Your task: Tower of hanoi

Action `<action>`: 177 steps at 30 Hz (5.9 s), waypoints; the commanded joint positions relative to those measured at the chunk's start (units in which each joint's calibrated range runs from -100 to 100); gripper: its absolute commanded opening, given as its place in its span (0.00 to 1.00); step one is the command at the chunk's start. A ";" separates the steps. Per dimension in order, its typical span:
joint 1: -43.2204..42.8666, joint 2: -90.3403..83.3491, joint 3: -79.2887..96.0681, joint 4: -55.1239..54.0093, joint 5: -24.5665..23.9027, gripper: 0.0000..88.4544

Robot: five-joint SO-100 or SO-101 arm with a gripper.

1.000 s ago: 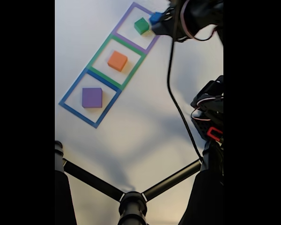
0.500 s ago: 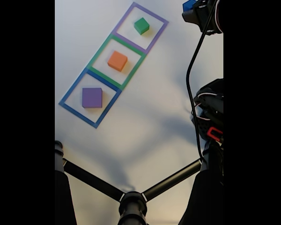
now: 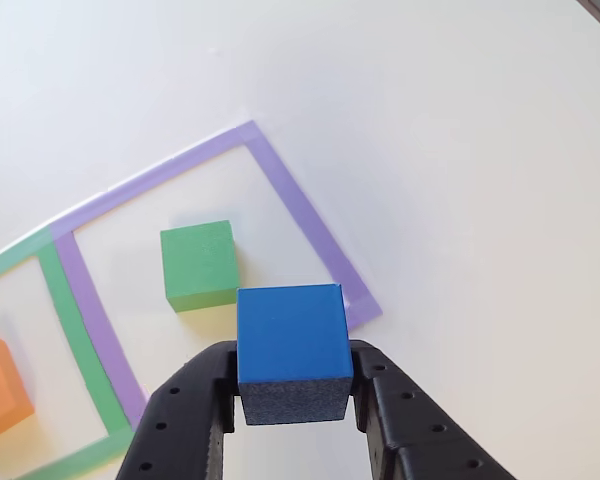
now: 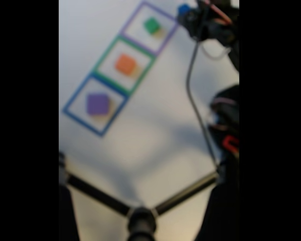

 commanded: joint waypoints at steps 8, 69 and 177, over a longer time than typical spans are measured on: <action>-0.53 9.34 19.44 -41.13 0.00 0.00; -7.78 61.59 6.99 -83.87 0.00 0.00; -25.31 14.71 27.07 -54.32 0.00 0.49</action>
